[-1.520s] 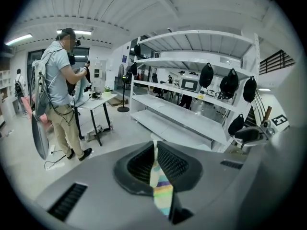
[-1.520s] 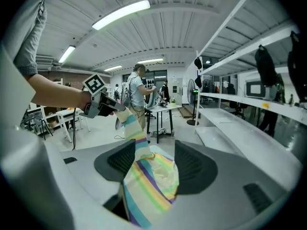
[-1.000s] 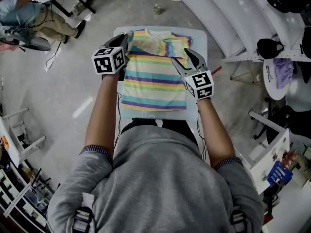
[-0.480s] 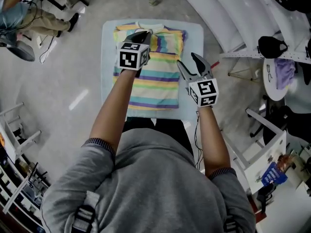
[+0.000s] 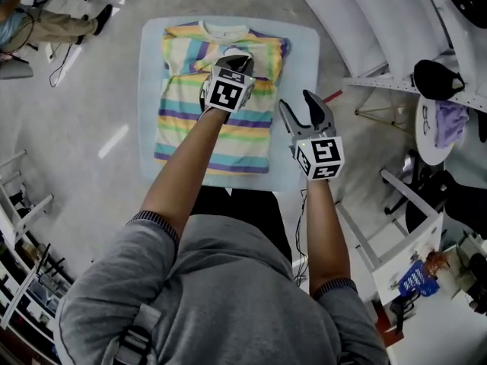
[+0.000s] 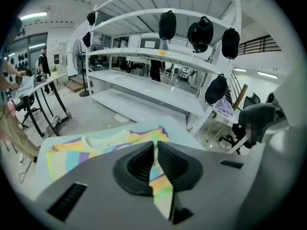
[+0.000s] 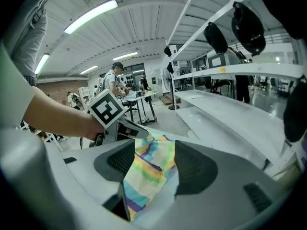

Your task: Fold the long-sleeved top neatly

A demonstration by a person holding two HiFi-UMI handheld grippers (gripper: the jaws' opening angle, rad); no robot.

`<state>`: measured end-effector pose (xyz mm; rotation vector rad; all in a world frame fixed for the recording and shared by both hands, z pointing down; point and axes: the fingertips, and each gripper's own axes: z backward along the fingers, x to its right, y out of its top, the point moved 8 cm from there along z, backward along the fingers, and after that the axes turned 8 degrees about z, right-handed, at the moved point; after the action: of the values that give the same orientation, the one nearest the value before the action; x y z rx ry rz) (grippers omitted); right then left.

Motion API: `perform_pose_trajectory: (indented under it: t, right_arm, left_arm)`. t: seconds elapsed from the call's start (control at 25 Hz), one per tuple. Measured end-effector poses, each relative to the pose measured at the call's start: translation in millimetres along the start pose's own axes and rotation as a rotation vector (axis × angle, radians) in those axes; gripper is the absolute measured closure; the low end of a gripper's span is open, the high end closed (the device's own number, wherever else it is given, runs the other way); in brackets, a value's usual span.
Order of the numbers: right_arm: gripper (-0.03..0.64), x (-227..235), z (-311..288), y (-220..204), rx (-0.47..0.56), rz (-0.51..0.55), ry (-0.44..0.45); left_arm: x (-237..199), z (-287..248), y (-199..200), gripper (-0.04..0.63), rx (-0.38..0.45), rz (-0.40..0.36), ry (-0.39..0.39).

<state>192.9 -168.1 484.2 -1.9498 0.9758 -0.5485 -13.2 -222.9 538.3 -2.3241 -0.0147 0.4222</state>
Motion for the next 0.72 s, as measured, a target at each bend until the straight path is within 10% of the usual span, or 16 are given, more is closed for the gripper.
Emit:
perform_pose_trajectory:
  t: [0.72]
  right_arm:
    - [0.341, -2, -6, -64, -0.065, -0.017, 0.046]
  left_arm:
    - [41, -74, -65, 0.514, -0.053, 0.121, -0.12]
